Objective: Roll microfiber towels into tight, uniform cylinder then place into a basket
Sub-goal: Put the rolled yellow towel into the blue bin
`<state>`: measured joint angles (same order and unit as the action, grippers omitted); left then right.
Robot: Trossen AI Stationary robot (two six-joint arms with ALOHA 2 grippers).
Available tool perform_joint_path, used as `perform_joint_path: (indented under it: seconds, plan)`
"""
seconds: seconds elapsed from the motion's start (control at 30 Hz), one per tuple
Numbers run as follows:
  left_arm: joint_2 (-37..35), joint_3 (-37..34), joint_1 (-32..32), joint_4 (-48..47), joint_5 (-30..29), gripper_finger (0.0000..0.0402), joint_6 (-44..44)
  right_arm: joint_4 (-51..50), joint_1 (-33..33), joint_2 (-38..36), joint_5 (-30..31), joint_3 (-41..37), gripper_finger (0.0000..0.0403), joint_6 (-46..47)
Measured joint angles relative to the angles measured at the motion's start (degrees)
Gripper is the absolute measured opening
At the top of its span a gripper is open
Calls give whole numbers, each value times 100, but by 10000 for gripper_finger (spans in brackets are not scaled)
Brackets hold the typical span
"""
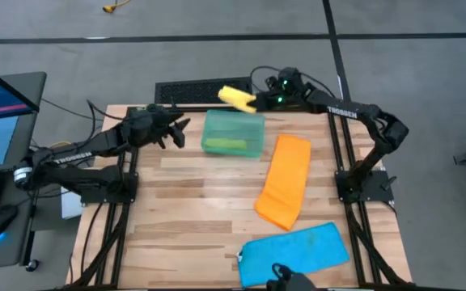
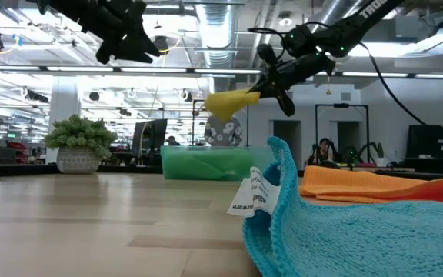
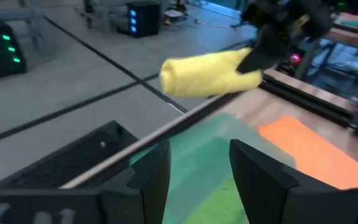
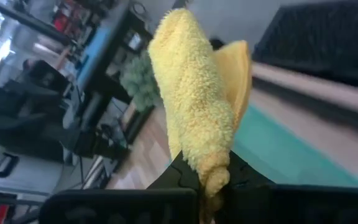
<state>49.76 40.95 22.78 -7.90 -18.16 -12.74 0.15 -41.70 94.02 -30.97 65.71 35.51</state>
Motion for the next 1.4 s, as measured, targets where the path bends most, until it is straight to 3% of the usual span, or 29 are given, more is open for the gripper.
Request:
perform_joint_path:
  seconds: [0.2, 0.5, 1.4]
  plan:
    - [15, 0, 520, 33, 16, 158, -95, 10, -246, 403, -557, 493, 26, -121]
    - [15, 2, 1031, 97, 287, 158, -104, 29, 72, 1303, -1440, 908, 27, -62]
    - [15, 2, 1124, 86, 272, 158, 1, -667, 394, 2732, -1417, 1263, 27, 81]
